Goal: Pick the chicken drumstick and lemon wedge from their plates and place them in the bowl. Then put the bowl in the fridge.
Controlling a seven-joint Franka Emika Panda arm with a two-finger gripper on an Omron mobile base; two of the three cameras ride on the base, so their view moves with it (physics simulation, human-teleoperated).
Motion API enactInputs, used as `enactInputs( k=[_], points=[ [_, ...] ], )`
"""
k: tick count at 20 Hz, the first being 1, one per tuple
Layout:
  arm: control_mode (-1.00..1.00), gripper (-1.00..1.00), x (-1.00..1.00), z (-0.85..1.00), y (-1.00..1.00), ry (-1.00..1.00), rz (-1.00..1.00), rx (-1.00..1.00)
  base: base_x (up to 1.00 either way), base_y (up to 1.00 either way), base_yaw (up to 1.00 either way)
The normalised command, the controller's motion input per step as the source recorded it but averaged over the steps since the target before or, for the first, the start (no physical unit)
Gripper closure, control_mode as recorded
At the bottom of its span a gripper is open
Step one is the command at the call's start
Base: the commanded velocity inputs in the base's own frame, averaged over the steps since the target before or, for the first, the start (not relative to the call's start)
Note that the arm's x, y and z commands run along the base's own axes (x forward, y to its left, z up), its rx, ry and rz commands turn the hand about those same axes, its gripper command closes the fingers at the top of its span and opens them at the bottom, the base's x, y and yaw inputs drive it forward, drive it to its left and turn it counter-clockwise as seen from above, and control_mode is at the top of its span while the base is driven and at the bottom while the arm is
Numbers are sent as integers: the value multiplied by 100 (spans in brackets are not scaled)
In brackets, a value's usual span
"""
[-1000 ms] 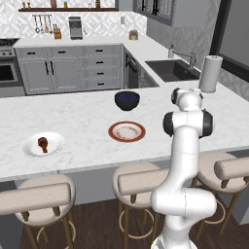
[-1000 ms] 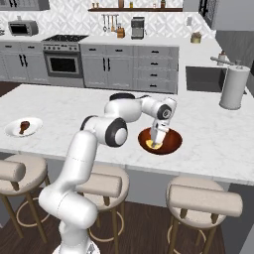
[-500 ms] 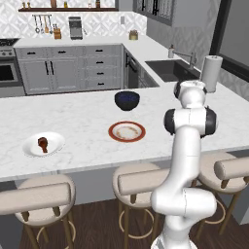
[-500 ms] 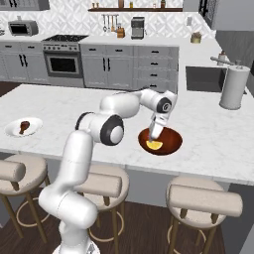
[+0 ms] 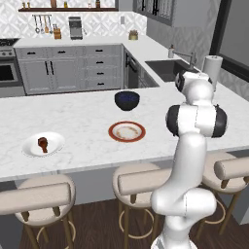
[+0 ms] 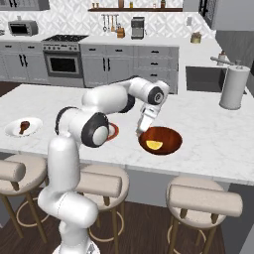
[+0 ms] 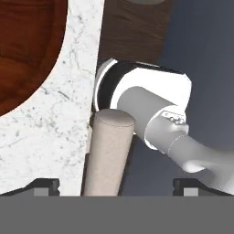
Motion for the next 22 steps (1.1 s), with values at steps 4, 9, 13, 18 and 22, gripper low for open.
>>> enactInputs(
  k=[4,9,13,18,22],
  points=[
    [-100,-100,-100,40,90,-30,15,-1,0,0,0],
    [-100,-100,-88,25,99,-60,15,-4,0,0,0],
    [-100,-100,-52,52,87,-43,32,0,0,0,0],
    [-100,-100,-19,56,79,-20,50,-2,0,0,0],
    [-100,-100,-6,35,89,-19,58,-9,0,0,0]
  ],
)
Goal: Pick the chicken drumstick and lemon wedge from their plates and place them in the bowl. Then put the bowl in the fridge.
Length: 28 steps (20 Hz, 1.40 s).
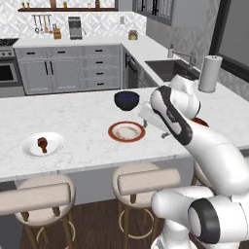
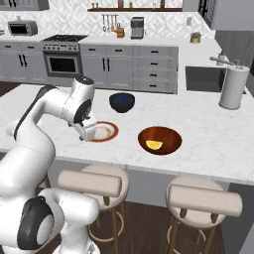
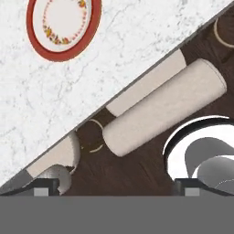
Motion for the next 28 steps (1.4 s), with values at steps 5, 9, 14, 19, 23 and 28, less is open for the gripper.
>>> enactInputs(
  k=[5,9,14,19,23,28],
  points=[
    [-100,-100,0,20,99,-16,37,-26,0,0,0],
    [-100,-100,3,1,98,0,29,-29,0,0,0],
    [-100,-100,37,0,84,8,13,-3,0,0,0],
    [-100,-100,45,0,78,12,16,-5,0,0,0],
    [-100,-100,38,-11,63,14,9,-8,0,0,0],
    [-100,-100,25,-22,70,10,6,-1,0,0,0]
  ],
)
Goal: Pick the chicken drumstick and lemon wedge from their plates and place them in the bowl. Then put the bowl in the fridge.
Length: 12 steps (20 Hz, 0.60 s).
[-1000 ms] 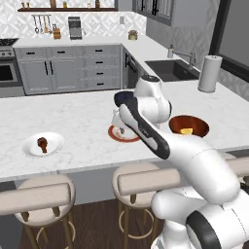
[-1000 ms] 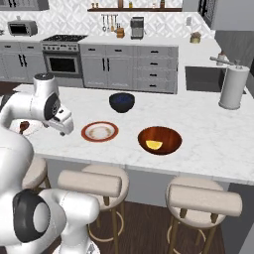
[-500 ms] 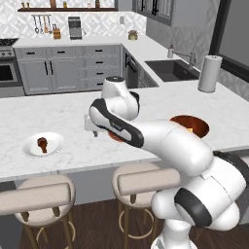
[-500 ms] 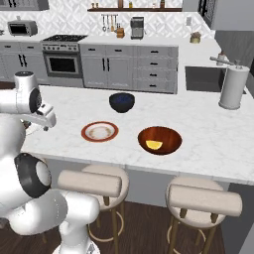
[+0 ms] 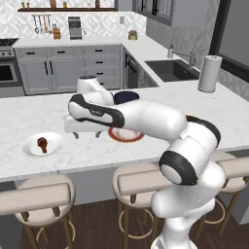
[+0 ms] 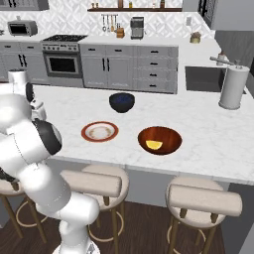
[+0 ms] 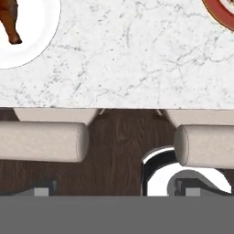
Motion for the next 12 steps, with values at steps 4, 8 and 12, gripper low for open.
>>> enactInputs(
  k=[4,8,12],
  points=[
    [-100,-100,19,-23,48,5,1,0,0,0,0],
    [-100,-100,11,-38,13,0,0,2,0,0,0],
    [-100,-100,3,-44,6,-3,0,-1,0,0,0]
  ],
)
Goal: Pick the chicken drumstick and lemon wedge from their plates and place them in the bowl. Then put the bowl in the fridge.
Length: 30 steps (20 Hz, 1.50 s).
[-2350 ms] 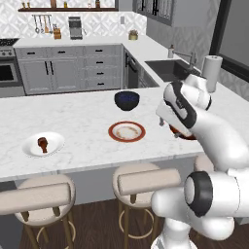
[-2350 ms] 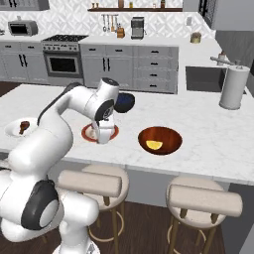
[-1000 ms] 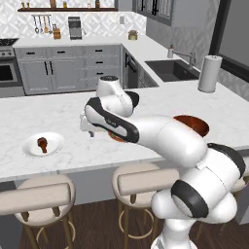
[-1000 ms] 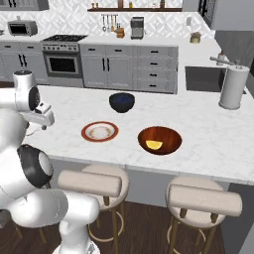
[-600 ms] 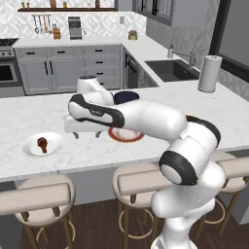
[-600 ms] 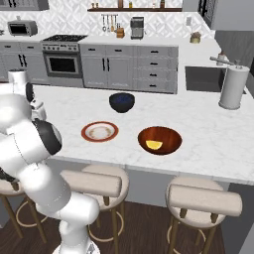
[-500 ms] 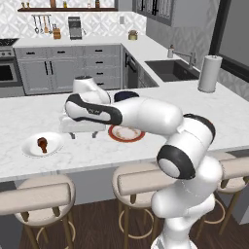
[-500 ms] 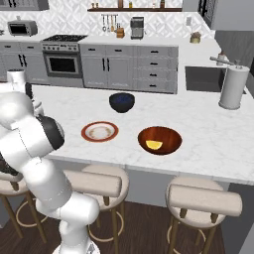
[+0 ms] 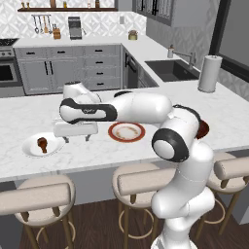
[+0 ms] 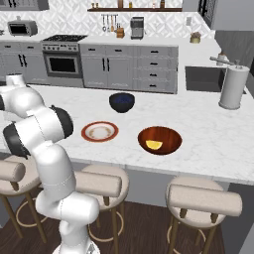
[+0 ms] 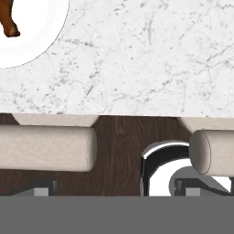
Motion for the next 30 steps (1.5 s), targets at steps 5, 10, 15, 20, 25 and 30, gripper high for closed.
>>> enactInputs(
  k=[5,10,15,20,25,30],
  points=[
    [-100,-100,24,-11,39,0,0,-1,0,0,0],
    [100,-100,27,-2,48,0,-1,-1,0,10,0],
    [100,-100,0,0,0,0,0,0,-2,55,0],
    [100,-100,0,0,0,0,0,0,1,78,-1],
    [100,-100,0,0,0,0,0,0,29,33,-8],
    [-100,-100,0,0,-52,0,0,3,0,-9,0]
  ],
)
